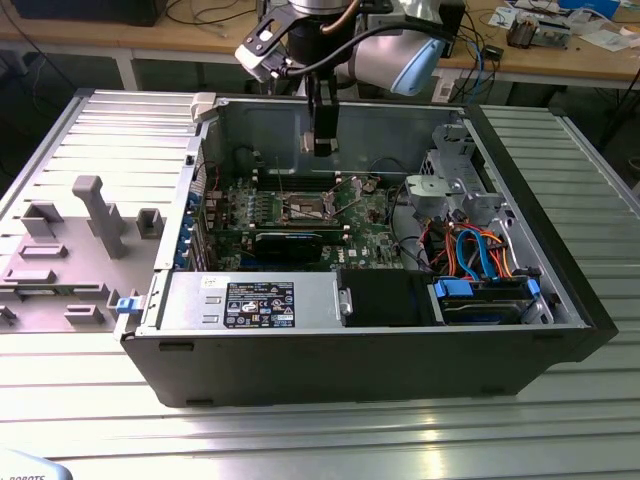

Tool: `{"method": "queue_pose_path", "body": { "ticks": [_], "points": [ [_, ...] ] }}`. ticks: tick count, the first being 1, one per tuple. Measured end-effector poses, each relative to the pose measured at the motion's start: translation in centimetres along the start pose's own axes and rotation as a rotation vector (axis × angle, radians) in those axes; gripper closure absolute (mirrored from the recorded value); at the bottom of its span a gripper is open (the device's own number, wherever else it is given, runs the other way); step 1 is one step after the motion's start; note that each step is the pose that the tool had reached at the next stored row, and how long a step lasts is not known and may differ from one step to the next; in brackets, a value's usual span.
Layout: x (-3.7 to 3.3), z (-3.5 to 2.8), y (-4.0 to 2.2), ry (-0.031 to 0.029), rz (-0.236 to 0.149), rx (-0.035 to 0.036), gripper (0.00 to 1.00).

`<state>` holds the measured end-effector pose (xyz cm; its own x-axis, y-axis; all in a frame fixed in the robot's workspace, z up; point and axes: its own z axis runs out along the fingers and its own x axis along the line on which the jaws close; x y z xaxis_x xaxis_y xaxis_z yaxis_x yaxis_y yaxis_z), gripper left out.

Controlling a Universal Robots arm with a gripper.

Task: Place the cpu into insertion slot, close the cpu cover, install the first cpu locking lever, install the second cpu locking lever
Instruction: 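Place the cpu into insertion slot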

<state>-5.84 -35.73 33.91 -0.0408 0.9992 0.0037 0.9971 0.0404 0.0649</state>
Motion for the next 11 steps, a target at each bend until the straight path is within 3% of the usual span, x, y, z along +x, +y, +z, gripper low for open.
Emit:
{"method": "queue_pose_path", "body": {
  "ticks": [6, 11],
  "points": [
    [0.0, 1.14, -0.08, -0.0002, 0.002, 0.0001, 0.46],
    [0.0, 1.68, -0.12, -0.0001, 0.003, 0.0, 0.46]
  ]
}}
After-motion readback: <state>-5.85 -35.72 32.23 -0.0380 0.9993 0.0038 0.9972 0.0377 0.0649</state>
